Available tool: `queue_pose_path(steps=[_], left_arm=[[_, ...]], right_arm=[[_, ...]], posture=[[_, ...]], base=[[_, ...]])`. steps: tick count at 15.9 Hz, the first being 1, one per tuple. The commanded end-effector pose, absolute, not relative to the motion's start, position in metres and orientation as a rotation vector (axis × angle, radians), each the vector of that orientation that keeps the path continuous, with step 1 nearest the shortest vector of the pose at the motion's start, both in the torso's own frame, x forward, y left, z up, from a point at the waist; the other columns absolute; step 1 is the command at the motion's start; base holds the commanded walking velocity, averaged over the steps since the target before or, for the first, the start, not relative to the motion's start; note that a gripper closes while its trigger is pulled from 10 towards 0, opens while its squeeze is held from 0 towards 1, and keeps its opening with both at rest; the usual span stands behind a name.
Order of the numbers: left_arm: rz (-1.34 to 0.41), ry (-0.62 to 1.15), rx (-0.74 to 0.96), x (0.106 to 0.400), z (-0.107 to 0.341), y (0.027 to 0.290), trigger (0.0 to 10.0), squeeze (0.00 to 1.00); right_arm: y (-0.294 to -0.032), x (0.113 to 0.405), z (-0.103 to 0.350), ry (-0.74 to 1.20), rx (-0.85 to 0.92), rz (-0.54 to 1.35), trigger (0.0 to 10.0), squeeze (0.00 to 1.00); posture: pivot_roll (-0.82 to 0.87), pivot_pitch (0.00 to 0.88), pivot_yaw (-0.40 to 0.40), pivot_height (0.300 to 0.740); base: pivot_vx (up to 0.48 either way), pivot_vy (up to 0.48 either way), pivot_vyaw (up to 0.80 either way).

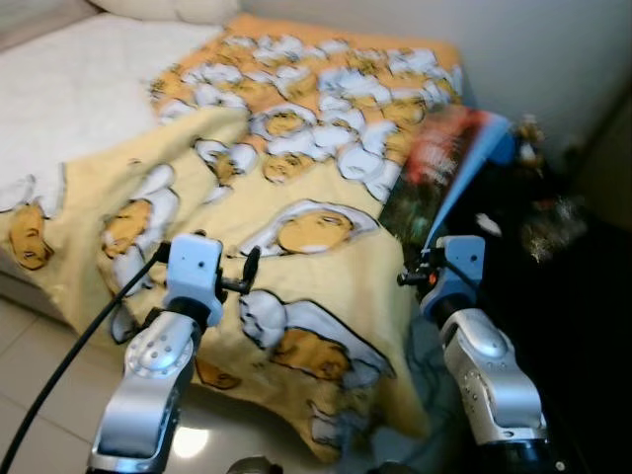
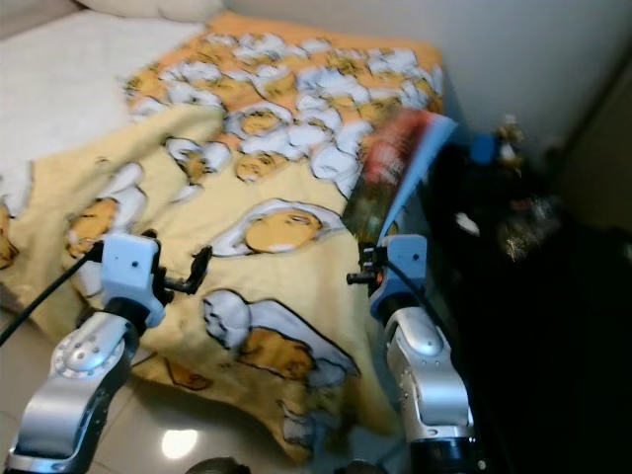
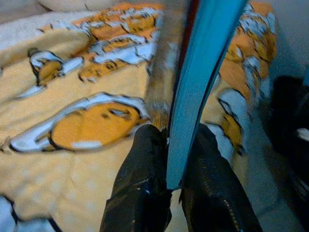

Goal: Clean up the room

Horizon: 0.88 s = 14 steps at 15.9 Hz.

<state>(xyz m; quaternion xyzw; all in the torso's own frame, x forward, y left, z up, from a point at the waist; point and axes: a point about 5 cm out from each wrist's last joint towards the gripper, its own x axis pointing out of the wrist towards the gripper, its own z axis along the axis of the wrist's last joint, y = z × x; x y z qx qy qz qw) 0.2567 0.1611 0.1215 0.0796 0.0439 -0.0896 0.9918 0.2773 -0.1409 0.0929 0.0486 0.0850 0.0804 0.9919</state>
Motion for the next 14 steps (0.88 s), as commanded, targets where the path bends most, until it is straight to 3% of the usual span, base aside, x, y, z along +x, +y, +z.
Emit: queue_pose_path(steps=[1,3,6,10,14], left_arm=[[-0.173,0.084,0.159,0.2571,0.1226,0.1631,10.0,0.0],[-0.167,0.087,0.155,0.2578,0.1225,0.1648,10.0,0.0],[-0.149,0.095,0.163,0.2598,0.1219,0.1676,10.0,0.0],[-0.142,0.1,0.175,0.2621,0.1226,0.1704,10.0,0.0],[-0.139,0.106,0.182,0.2634,0.1229,0.1729,10.0,0.0]], right_arm=[[-0.1406,0.2814,0.1075,0.108,0.092,0.166,10.0,0.0],[-0.1418,0.2803,0.1069,0.113,0.097,0.159,10.0,0.0],[-0.1453,0.2802,0.1047,0.13,0.107,0.131,10.0,0.0],[-0.1461,0.28,0.1018,0.147,0.122,0.112,10.0,0.0],[-0.1462,0.2801,0.1002,0.157,0.128,0.096,10.0,0.0]], posture=[[-0.01,0.0,-0.012,0.74],[-0.01,0.0,-0.013,0.74],[-0.01,0.0,-0.005,0.74],[-0.01,0.0,0.001,0.74],[-0.01,0.0,0.004,0.74]], base=[[0.0,0.0,0.0],[0.0,0.0,0.0],[0.0,0.35,0.0],[0.0,0.383,-0.77],[0.0,0.384,-0.1]])
